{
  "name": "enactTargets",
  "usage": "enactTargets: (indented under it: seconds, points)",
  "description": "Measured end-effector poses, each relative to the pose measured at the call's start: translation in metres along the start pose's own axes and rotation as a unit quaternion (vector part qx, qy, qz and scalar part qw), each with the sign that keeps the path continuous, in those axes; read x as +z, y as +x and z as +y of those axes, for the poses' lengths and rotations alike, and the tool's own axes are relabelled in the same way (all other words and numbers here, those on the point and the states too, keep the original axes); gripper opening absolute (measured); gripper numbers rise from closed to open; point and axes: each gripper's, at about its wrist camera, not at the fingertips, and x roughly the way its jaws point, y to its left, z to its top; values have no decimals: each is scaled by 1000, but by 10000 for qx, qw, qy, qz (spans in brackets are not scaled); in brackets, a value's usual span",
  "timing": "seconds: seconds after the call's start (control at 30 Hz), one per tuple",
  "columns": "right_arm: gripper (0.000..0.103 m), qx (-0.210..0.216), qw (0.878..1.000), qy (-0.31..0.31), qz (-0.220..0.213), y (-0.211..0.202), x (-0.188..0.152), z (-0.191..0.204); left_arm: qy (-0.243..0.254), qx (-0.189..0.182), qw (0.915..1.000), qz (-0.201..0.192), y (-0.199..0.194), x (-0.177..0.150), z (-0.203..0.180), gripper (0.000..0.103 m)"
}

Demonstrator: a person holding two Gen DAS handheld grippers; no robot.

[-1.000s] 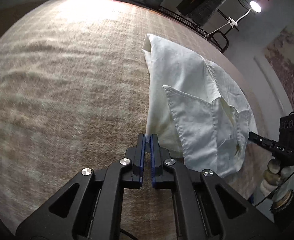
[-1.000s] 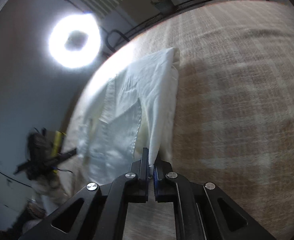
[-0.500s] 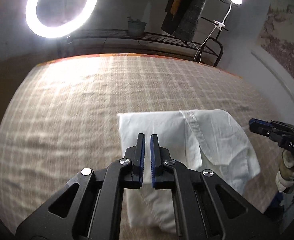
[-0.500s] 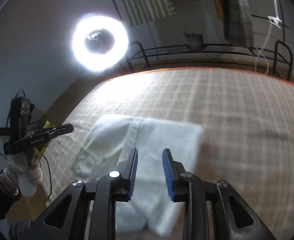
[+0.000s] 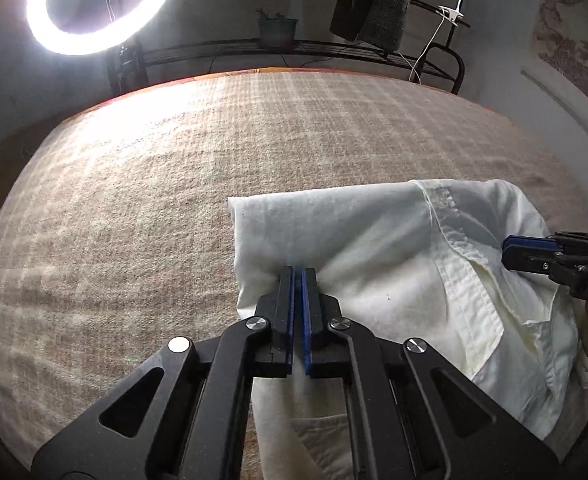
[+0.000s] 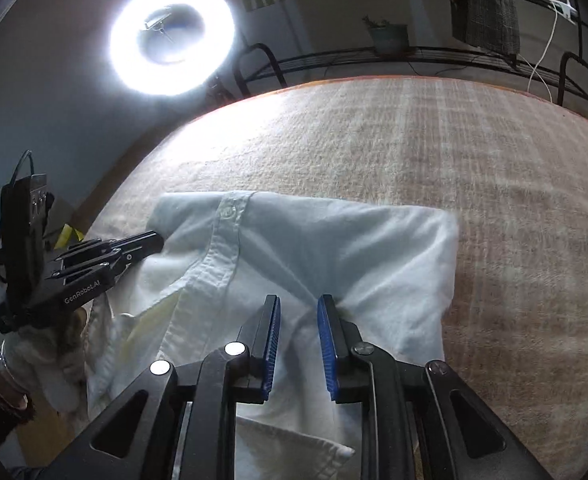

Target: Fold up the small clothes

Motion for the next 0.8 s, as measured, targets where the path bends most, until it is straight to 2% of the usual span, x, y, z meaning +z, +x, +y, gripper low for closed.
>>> enactTargets:
  seconds: [0.07,0.17,0.33,0.43,0.57,0.8]
  points:
    - [19,102,9999,42,105,-7,4,-3,-123,-93,9999,-50,-10,7,4,1]
    - [22,191,9997,-70,-151,-28,11,-3,-153,-138,9995,-227,-21,22,5,1]
    - [26,-50,9992,156,-366,-31,27,-23,-72,-90,9996,-245,-14,41,2,1]
    - [26,-255,9994,78,-239,-17,31,-28,-86,-8,9999,-112,2,39,6,1]
    - [22,-405,9991,40,-131,-3,31,-36,-366,-22,9993,60,26,26,19,2]
    - [21,-534,9986,19,-43,0,27,-48,-362,25,9993,-11,25,21,24,7]
